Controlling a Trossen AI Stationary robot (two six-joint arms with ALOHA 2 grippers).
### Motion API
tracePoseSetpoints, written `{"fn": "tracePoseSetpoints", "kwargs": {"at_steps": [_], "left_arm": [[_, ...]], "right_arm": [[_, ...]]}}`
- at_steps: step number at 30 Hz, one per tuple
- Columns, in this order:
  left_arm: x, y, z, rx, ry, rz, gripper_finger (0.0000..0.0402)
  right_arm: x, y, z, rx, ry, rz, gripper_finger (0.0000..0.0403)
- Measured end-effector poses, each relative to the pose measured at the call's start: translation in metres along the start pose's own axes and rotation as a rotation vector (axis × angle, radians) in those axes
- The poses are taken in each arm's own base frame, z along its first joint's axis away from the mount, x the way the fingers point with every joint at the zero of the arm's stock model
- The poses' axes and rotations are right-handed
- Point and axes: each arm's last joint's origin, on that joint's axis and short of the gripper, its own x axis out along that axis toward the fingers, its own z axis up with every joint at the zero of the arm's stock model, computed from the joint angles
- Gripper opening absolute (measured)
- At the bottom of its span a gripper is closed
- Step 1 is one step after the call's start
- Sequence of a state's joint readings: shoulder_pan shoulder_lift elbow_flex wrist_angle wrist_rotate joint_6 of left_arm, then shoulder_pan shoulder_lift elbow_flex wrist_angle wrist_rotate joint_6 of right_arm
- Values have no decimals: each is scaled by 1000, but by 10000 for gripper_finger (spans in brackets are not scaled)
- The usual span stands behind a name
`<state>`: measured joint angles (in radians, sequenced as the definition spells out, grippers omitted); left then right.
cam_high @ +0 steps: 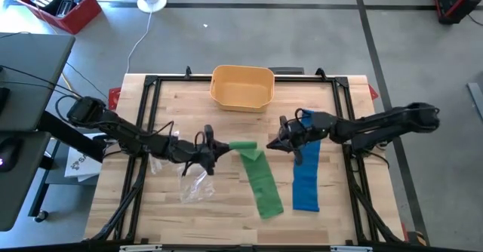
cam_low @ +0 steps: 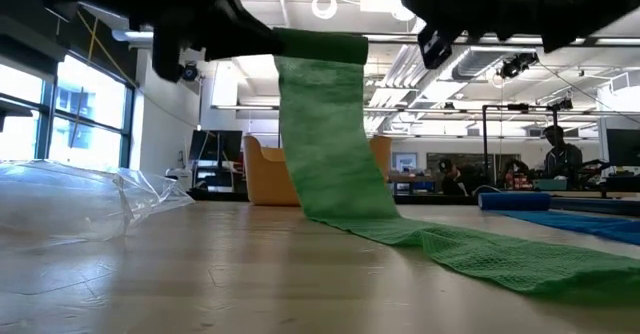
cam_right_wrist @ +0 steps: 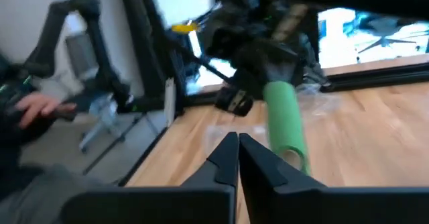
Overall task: Roll bandage
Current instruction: Roll the green bandage
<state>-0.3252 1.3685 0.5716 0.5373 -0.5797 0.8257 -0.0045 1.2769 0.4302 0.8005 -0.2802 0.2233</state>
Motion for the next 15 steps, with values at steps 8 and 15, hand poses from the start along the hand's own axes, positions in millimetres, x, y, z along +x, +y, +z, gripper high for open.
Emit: {"fn": "tracePoseSetpoints", "kwargs": {"at_steps": [8,15], "left_arm": [[-2,-1,3,37,6,22,7],[1,4,1,-10,-4,37,7]], "right_arm": [[24,-3,-28,-134,-3,-53,129],[40,7,-39,-222,10,-193,160]]}}
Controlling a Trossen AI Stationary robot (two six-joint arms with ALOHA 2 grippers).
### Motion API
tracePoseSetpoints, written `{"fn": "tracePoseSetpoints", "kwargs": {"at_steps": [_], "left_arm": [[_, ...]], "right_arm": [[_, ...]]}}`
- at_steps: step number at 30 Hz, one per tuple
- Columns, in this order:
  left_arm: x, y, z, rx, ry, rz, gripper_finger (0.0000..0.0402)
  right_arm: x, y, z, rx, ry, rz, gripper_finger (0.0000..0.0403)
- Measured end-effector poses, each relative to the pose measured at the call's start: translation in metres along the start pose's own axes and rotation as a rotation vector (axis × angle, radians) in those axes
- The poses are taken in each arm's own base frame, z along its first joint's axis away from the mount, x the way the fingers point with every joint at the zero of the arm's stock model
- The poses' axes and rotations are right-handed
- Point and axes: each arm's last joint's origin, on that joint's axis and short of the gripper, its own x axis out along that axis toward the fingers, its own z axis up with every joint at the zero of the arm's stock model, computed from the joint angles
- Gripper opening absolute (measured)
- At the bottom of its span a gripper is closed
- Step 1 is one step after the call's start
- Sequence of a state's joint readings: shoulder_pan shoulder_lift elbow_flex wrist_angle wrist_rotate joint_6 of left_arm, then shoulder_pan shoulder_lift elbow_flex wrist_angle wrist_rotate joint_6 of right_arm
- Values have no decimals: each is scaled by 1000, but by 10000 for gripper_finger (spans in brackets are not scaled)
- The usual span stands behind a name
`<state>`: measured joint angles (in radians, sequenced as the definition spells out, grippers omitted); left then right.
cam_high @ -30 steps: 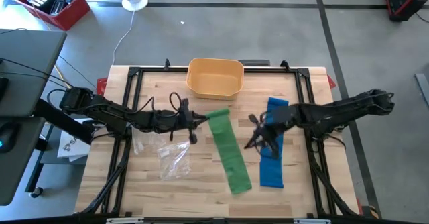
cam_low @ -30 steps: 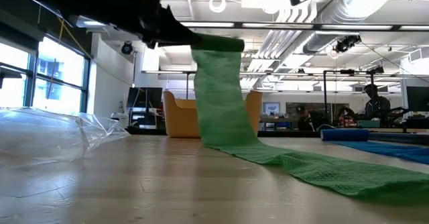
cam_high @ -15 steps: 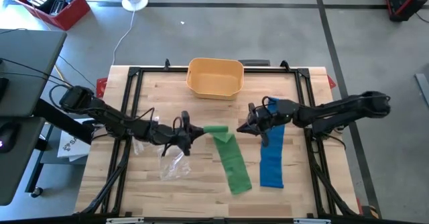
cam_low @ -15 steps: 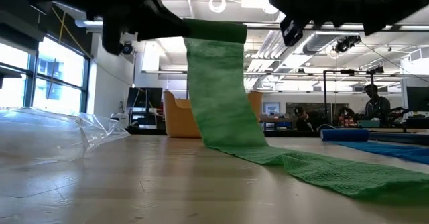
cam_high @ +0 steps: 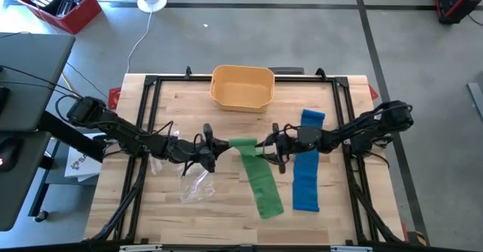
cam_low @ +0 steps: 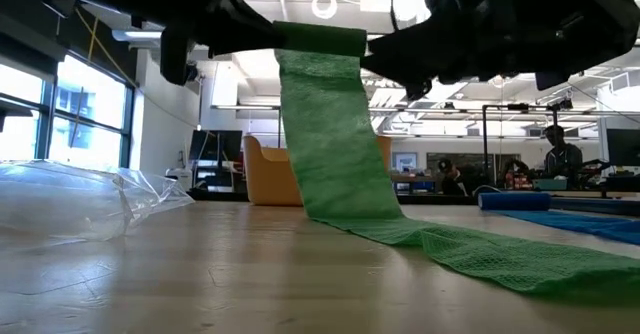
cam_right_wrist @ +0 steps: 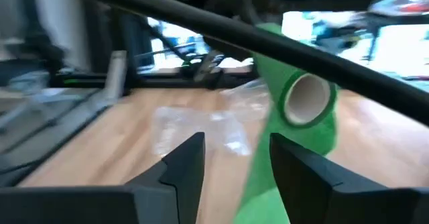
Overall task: Roll bandage
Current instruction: Roll the green bandage
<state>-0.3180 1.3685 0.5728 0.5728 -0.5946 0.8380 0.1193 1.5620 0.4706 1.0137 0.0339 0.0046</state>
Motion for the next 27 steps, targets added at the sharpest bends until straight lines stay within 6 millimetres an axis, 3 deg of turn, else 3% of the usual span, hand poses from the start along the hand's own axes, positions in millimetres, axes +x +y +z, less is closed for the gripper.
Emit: {"fn": "tracePoseSetpoints", "kwargs": {"at_steps": [12,27], "left_arm": [[-1,-1,1,-16,-10,-16,7],[-1,-1,2,-26,-48,-36,7]], "right_arm": [[-12,10,21,-11,-43,-96,149],[-6,10,20,52,-34,-25,149]]}}
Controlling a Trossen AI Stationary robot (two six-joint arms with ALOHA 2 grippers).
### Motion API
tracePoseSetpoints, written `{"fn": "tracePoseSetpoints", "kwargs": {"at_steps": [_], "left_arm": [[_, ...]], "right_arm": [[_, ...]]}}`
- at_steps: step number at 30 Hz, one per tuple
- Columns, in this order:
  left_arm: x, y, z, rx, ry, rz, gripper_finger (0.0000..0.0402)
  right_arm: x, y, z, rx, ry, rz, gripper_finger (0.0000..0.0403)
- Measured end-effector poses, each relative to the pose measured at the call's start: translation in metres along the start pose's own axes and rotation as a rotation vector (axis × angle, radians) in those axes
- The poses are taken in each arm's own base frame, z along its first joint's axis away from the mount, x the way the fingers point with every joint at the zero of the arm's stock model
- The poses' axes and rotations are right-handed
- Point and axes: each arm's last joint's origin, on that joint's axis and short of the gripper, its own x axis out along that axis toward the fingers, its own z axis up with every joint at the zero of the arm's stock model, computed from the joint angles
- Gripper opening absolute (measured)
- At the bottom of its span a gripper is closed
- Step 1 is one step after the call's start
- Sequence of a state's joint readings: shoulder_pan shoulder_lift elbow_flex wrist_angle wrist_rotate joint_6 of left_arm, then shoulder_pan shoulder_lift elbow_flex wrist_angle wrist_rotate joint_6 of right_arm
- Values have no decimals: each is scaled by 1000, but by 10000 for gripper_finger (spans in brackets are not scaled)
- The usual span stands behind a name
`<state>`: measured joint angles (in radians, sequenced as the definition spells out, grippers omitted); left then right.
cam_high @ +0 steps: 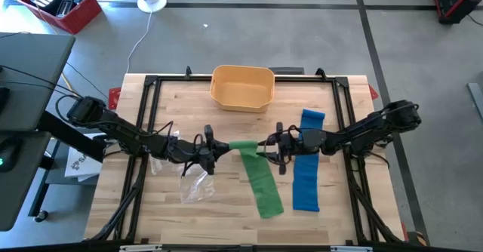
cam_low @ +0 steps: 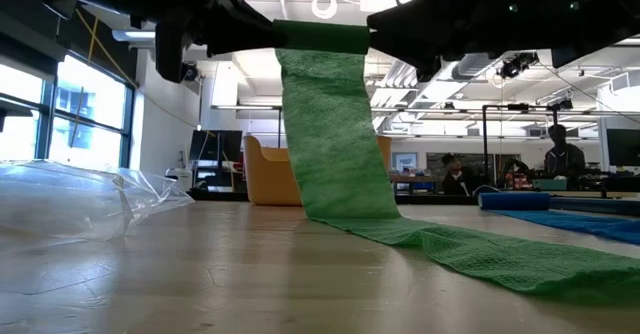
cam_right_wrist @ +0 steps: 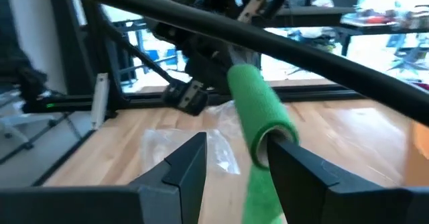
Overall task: Roll bandage
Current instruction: Roll the green bandage
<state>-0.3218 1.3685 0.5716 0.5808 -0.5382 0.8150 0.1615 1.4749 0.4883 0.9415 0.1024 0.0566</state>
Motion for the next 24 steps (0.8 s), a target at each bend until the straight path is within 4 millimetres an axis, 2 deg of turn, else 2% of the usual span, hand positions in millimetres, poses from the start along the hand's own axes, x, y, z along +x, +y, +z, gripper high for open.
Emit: {"fn": "tracePoseSetpoints", "kwargs": {"at_steps": [7,11,16,20,24], "left_arm": [[0,0,2,-12,-44,-24,7],[0,0,2,-79,-52,-28,9],[0,4,4,-284,-61,17,28],[2,9,4,-475,-87,38,62],[5,14,1,-667,-105,23,98]], "right_arm": [[6,-4,4,15,0,-10,141],[6,-5,4,15,1,-2,99],[6,-5,4,-29,3,2,12],[6,-4,4,-102,-1,-11,15],[6,0,4,-248,0,-13,5]]}}
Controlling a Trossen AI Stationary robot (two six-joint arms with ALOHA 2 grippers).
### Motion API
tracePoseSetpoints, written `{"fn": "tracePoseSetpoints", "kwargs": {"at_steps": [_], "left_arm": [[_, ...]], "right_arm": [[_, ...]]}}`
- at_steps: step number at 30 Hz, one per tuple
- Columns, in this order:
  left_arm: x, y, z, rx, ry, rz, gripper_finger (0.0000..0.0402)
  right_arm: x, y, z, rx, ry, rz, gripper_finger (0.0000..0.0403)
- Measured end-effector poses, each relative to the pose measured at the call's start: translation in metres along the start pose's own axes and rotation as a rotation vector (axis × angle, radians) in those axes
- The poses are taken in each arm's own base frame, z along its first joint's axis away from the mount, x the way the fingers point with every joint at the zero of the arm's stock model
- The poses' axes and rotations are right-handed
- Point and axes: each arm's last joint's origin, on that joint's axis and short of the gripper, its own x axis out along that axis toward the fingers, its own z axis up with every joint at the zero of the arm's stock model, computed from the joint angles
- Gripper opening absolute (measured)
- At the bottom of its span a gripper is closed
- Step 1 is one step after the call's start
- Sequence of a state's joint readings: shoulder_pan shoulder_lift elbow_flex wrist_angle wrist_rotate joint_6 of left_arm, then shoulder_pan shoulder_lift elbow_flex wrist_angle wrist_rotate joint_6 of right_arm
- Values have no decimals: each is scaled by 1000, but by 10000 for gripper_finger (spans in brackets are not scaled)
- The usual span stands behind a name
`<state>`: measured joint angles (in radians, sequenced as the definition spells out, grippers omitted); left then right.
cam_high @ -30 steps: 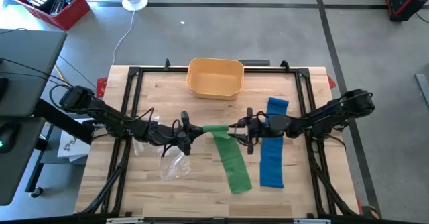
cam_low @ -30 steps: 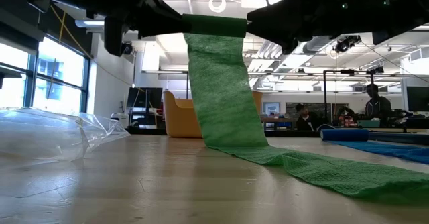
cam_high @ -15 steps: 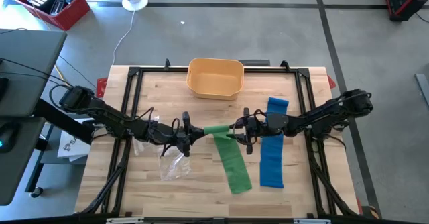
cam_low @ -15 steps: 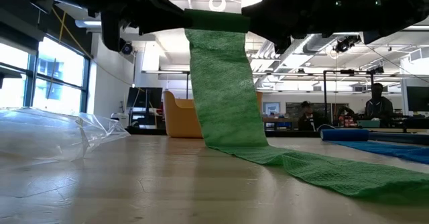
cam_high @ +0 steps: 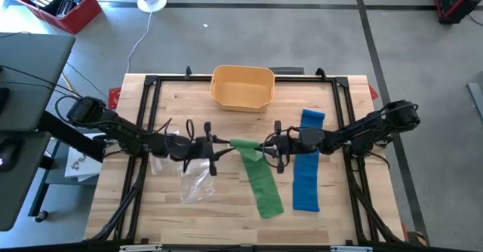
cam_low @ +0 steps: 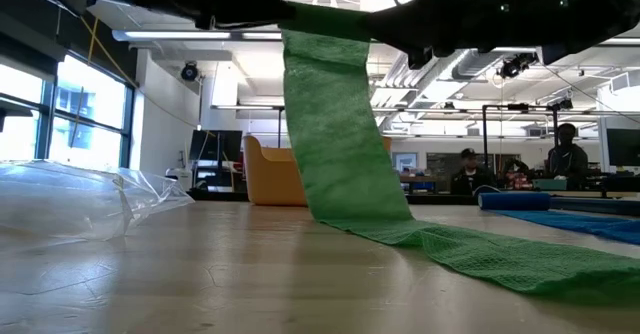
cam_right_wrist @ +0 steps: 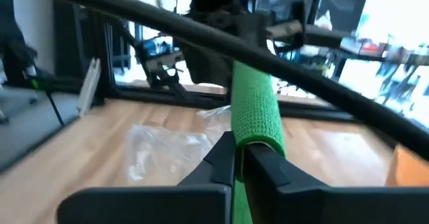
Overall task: Roll bandage
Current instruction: Roll the green bandage
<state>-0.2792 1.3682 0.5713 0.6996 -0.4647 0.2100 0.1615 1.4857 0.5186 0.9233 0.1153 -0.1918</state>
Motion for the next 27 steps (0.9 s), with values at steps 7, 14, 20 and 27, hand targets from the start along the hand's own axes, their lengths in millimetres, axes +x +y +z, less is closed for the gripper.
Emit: {"fn": "tracePoseSetpoints", "kwargs": {"at_steps": [7,14,20,27], "left_arm": [[5,19,3,-269,-47,-202,140],[10,32,0,-556,-13,-237,136],[12,37,-2,-622,-2,-203,77],[12,37,-1,-542,-11,-186,10]], "right_arm": [[-2,10,1,-342,22,-39,4],[-3,16,1,-554,61,-84,8],[-4,20,2,-541,51,-74,11],[-4,20,4,-390,26,-65,30]]}}
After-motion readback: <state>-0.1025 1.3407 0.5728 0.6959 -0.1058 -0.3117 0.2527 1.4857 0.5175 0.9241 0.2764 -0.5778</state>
